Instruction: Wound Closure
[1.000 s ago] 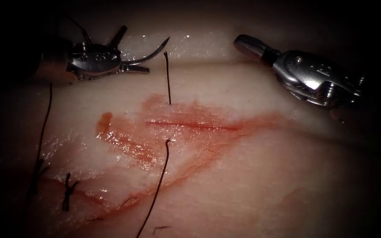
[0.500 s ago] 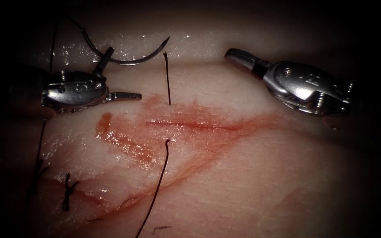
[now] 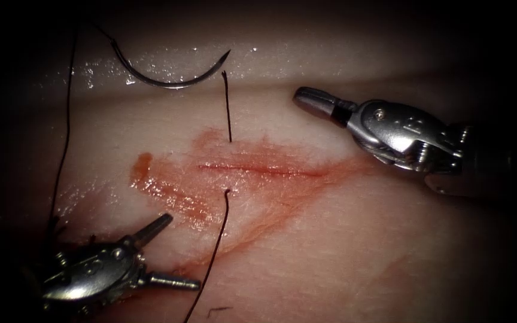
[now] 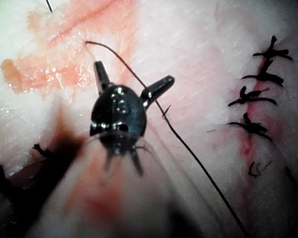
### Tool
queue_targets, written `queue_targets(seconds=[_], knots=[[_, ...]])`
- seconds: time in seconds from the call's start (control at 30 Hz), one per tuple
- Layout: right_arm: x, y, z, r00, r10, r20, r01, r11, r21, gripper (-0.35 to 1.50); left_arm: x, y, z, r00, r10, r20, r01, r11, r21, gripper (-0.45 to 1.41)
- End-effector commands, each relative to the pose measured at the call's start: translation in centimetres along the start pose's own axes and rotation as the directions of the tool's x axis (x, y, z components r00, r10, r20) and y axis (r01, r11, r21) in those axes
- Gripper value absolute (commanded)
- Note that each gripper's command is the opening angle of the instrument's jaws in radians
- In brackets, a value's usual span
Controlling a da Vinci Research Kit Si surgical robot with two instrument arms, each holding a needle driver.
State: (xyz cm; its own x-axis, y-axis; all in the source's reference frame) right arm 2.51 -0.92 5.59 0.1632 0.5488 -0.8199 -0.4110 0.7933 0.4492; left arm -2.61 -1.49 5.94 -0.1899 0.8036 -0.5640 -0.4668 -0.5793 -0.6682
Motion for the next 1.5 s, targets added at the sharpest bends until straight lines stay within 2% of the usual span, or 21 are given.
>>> queue_targets(seconds=[0.03,0.17,0.27,0.37,0.5,0.83,0.87,0.97,1.0,1.07,1.1,1.13,1.23,1.27,1.3,1.33,1.37,1.4,1.43,1.47,1.5], knots=[[0.00,-0.04,0.10,1.000,0.024,-0.002,-0.024,1.000,0.001,-0.35,-0.09,0.05,0.08,0.999,-0.001,0.035,0.000,1.000,0.008,1.06],[0.01,-0.07,0.10,0.998,0.055,0.003,-0.055,0.998,0.000,-0.35,-0.30,0.19,0.12,0.988,0.003,0.156,-0.008,0.999,0.035,1.09],[0.02,-0.08,0.10,0.998,0.056,0.007,-0.056,0.998,0.001,-0.35,-0.46,0.22,0.17,0.983,-0.008,0.184,0.000,0.999,0.045,1.09],[0.03,-0.08,0.10,0.998,0.057,0.007,-0.057,0.998,0.001,-0.35,-0.58,0.23,0.20,0.981,-0.020,0.192,0.010,0.999,0.051,1.09],[0.03,-0.08,0.10,0.998,0.057,0.007,-0.057,0.998,0.000,-0.35,-0.67,0.26,0.20,0.980,-0.031,0.196,0.030,1.000,0.009,1.09],[0.02,-0.10,0.12,0.998,0.056,0.009,-0.056,0.998,-0.001,-0.35,-0.72,0.37,0.11,0.974,-0.047,0.220,0.065,0.995,-0.075,0.89],[0.02,-0.10,0.12,0.998,0.056,0.009,-0.056,0.998,-0.001,-0.35,-0.72,0.36,0.11,0.974,-0.050,0.221,0.069,0.995,-0.079,0.84],[0.02,-0.11,0.13,0.998,0.062,0.011,-0.062,0.998,-0.003,-0.35,-0.72,0.34,0.11,0.972,-0.065,0.226,0.087,0.992,-0.087,0.49],[0.02,-0.11,0.14,0.998,0.062,0.011,-0.062,0.998,-0.003,-0.35,-0.72,0.31,0.12,0.971,-0.074,0.225,0.097,0.991,-0.091,0.19],[0.02,-0.12,0.15,0.998,0.062,0.016,-0.062,0.998,-0.001,-0.35,-0.70,0.25,0.14,0.973,-0.090,0.213,0.113,0.988,-0.100,-0.13],[0.02,-0.13,0.16,0.998,0.062,0.015,-0.062,0.998,0.001,-0.35,-0.68,0.20,0.15,0.977,-0.103,0.186,0.124,0.987,-0.105,-0.38],[0.02,-0.14,0.17,0.998,0.062,0.016,-0.062,0.998,0.007,-0.35,-0.65,0.16,0.15,0.980,-0.117,0.159,0.136,0.985,-0.110,-0.45],[0.02,-0.16,0.18,0.998,0.063,0.011,-0.063,0.998,0.025,-0.35,-0.52,0.02,0.16,0.989,-0.137,0.060,0.143,0.984,-0.107,-0.45],[0.03,-0.17,0.18,0.999,0.033,0.013,-0.034,0.999,0.027,0.20,-0.41,-0.05,0.16,0.988,-0.152,0.030,0.154,0.983,-0.102,-0.45],[0.03,-0.17,0.18,1.000,-0.008,0.016,0.007,0.999,0.037,0.42,-0.33,-0.09,0.16,0.986,-0.167,0.019,0.168,0.981,-0.098,-0.45],[0.03,-0.17,0.18,1.000,-0.008,0.016,0.007,0.999,0.037,0.42,-0.33,-0.09,0.16,0.986,-0.167,0.019,0.168,0.981,-0.098,-0.45],[0.03,-0.22,0.17,0.994,-0.103,0.044,0.100,0.993,0.067,0.49,-0.23,-0.13,0.15,0.989,-0.151,0.006,0.151,0.985,-0.085,-0.45],[0.03,-0.22,0.17,0.994,-0.103,0.044,0.100,0.993,0.067,0.49,-0.23,-0.13,0.15,0.989,-0.151,0.006,0.151,0.985,-0.085,-0.45],[0.05,-0.29,0.18,0.974,-0.215,0.074,0.207,0.973,0.105,0.47,-0.12,-0.17,0.14,0.991,-0.134,0.002,0.133,0.988,-0.078,-0.45],[0.05,-0.29,0.18,0.974,-0.215,0.074,0.207,0.973,0.105,0.47,-0.12,-0.17,0.14,0.991,-0.134,0.002,0.133,0.988,-0.078,-0.45],[0.06,-0.34,0.19,0.958,-0.272,0.086,0.259,0.956,0.137,0.62,-0.08,-0.19,0.13,0.992,-0.126,0.002,0.126,0.989,-0.075,-0.45]])
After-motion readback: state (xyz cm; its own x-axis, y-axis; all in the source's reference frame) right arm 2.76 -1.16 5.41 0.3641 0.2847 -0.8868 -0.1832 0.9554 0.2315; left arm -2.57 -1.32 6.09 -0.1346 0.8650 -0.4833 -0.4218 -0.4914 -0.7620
